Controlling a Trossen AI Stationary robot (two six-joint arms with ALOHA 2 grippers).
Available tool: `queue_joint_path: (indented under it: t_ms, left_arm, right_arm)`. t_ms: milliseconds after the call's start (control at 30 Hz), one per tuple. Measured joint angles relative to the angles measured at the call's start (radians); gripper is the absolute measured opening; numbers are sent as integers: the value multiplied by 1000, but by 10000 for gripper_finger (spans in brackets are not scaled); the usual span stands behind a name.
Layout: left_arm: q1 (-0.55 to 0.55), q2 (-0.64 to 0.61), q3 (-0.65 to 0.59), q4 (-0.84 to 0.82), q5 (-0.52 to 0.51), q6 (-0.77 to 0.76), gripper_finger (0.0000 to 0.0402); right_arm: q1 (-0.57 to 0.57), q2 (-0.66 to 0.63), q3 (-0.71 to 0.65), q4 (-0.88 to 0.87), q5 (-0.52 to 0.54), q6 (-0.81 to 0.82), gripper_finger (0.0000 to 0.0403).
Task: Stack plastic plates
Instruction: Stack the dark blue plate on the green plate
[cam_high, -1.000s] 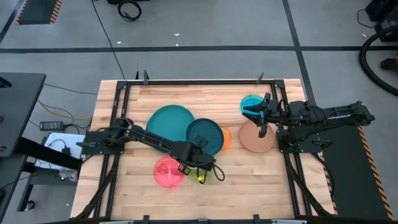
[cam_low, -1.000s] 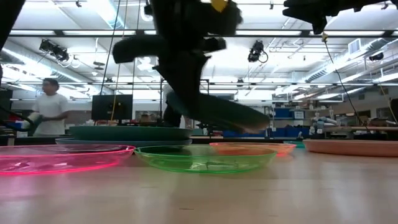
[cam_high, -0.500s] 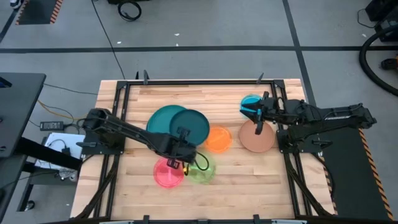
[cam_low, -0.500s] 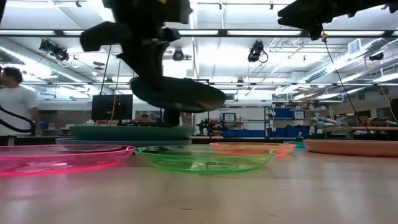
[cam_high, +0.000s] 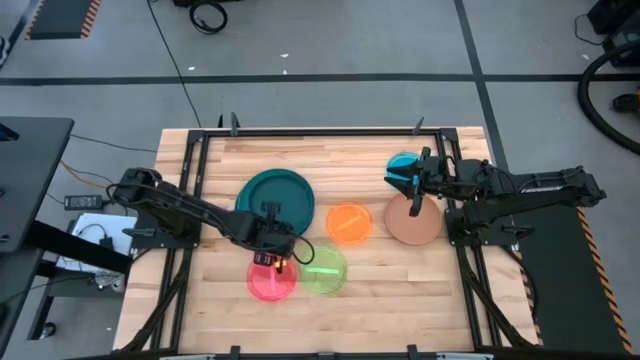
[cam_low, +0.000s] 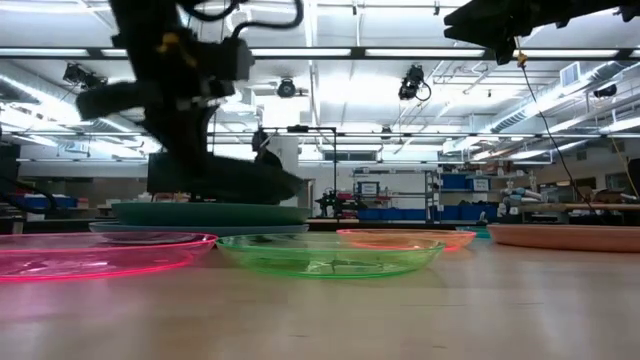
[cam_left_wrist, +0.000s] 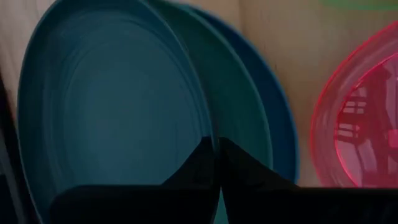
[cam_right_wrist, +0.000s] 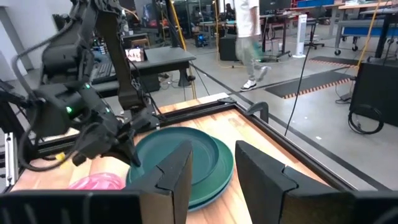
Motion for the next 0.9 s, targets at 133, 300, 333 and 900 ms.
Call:
queue_joint_path:
  t_ms: [133, 300, 333, 900]
  left_arm:
    - [13, 1, -59, 42, 1, -21, 20]
    - [25, 3, -96, 82, 1, -48, 22]
    - [25, 3, -97, 86, 0, -51, 23]
    - [25, 3, -97, 113, -1, -92, 65]
  right_arm:
    - [-1, 0, 0, 2, 0, 0, 132]
    - [-1, 0, 0, 12, 0, -4, 132]
    - [-1, 0, 0, 13, 0, -5, 132]
    - [-6, 0, 0, 13, 0, -7, 132]
